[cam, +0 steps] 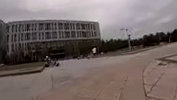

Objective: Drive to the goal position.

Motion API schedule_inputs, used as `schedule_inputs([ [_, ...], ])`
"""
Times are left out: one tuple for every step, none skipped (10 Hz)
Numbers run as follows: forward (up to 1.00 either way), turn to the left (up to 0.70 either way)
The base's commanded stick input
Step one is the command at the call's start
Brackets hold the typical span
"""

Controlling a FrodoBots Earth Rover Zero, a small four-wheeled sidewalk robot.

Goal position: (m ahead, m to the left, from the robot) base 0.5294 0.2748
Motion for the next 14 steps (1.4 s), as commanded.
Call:
schedule_inputs([
  [0.45,0.0],
  [0.45,0.0],
  [0.45,0.0],
  [0.45,0.0],
  [0.45,0.0],
  [0.45,0.0],
  [0.45,0.0],
  [0.45,0.0],
  [0.45,0.0],
  [0.45,0.0],
  [0.45,0.0],
  [0.45,0.0],
  [0.45,0.0],
  [0.45,0.0],
])
